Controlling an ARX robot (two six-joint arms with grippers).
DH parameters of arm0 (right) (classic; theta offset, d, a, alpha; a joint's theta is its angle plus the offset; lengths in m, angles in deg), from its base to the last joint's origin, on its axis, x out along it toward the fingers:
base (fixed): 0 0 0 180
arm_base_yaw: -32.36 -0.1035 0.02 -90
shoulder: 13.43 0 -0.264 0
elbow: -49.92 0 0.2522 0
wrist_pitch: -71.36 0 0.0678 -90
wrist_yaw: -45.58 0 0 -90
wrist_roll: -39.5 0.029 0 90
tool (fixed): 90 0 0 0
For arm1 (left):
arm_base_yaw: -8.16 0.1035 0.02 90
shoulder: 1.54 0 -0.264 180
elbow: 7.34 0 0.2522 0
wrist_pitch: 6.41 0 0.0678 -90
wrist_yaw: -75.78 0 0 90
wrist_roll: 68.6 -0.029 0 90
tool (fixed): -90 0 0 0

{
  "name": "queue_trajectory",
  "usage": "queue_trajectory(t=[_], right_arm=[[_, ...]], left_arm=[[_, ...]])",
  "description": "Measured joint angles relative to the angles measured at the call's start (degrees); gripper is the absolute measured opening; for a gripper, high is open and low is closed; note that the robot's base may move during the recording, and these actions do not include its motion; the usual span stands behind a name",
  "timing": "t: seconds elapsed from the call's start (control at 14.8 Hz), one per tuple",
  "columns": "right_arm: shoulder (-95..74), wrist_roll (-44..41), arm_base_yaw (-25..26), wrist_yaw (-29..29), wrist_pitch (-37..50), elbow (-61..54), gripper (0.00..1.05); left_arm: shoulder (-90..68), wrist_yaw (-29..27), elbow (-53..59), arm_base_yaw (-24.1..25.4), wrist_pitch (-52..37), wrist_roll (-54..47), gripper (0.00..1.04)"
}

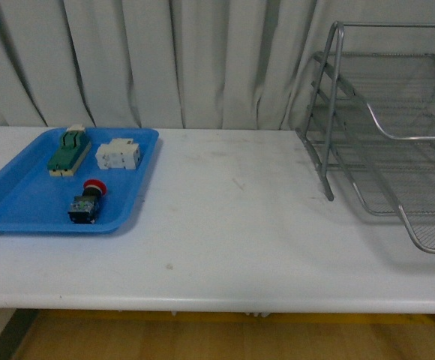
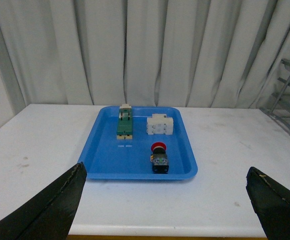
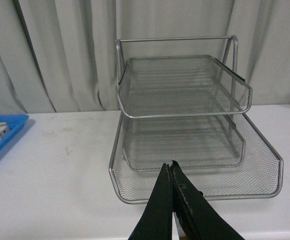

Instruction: Place button on rack with both arms

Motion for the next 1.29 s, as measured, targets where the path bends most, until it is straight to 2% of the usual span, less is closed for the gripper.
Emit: queue_trajectory(t=[0.07,0.14,0.2,0.81,0.88,1.15,1.29], right_arm=[[1.8,0.0,-0.9,-0.9,-2.1,0.0,0.02],[4.3,0.0,-4.1,-5.4,-4.6,0.0,0.02],[6.4,0.0,-7.5,-6.9,-6.1,0.0,0.02],[18.1,-0.1,-7.6,-7.8,-18.3,0.0,0.02],[25.7,-0.1,-7.6,-7.8,-27.9,0.0,0.02],[27.3,-0.1,-7.6,-7.9,-27.6,0.0,0.02],[27.3,-0.2,-7.6,-7.9,-27.6,0.0,0.26]], left_arm=[[0.0,0.0,0.0,0.0,0.0,0.0,0.98],[0.0,0.0,0.0,0.0,0.0,0.0,0.98],[0.0,0.0,0.0,0.0,0.0,0.0,0.98],[0.0,0.0,0.0,0.0,0.0,0.0,0.98],[0.0,-0.1,0.0,0.0,0.0,0.0,0.98],[0.0,0.0,0.0,0.0,0.0,0.0,0.98],[0.0,0.0,0.0,0.0,0.0,0.0,0.98]])
